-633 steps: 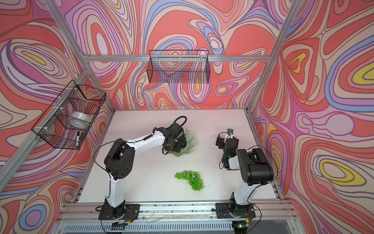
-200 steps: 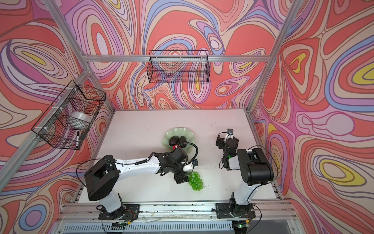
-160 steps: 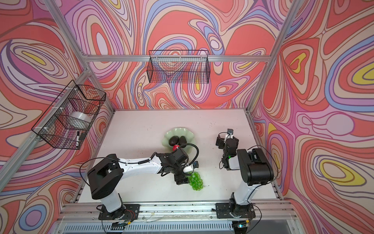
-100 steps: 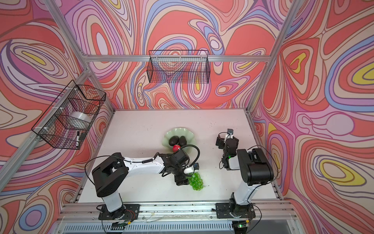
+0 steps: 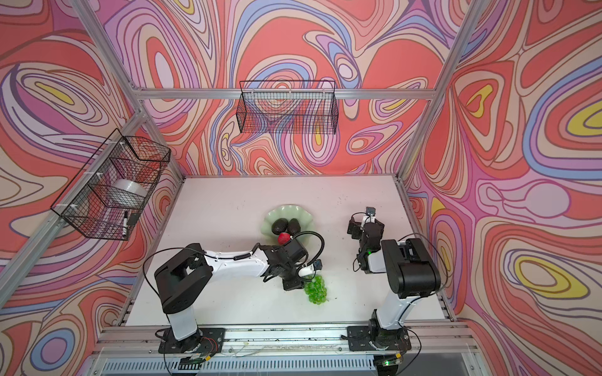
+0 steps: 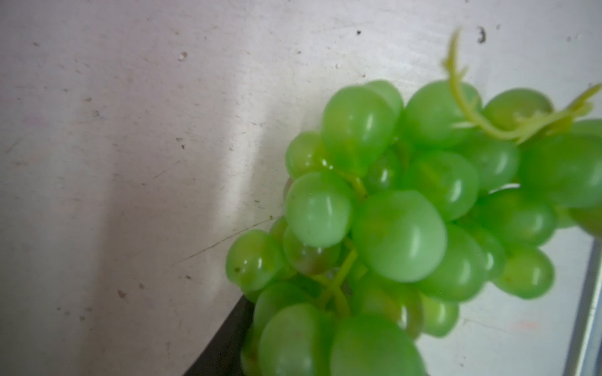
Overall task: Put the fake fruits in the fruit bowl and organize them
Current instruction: 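Move the left gripper over the green grapes and grasp the bunch, then lift the grapes and carry them over the bowl with the left gripper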
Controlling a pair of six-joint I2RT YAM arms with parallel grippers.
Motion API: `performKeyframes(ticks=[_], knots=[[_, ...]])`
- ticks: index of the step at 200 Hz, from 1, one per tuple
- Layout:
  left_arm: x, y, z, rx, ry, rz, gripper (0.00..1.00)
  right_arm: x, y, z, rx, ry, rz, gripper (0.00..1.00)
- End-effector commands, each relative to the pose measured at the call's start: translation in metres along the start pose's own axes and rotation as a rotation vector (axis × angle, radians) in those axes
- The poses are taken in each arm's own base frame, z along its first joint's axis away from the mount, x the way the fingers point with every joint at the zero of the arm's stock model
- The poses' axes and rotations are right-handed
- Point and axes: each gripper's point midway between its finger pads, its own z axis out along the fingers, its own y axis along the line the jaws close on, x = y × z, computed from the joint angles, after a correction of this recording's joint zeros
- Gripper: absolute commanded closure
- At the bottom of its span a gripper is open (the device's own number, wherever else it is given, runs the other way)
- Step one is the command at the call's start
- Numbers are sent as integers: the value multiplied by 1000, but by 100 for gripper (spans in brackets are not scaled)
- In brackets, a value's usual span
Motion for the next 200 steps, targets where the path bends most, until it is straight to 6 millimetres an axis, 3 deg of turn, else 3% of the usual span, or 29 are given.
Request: performKeyframes(ticks=[1, 36, 75, 93, 120, 151, 200], knots=[[3, 2, -22, -24, -3, -11, 60, -9, -1, 1, 4, -21, 9, 2], [-6, -9, -63, -29, -113, -8, 62, -9, -2, 1, 6, -21, 10, 2], [-22, -3, -115, -95, -219, -21, 63, -9, -1, 1, 4, -21, 9, 2], [-24, -2, -126, -99, -230, -5, 53, -8, -1, 1, 4, -20, 10, 2], [-15, -6, -103, -41, -162, -10, 35, -9, -1, 1, 5, -22, 10, 2], [-12, -4, -67, 5, -106, -56, 31, -9, -1, 0, 5, -23, 11, 2], [-24, 8, -41, -3, -96, -82, 24, -9, -1, 1, 4, -21, 9, 2]])
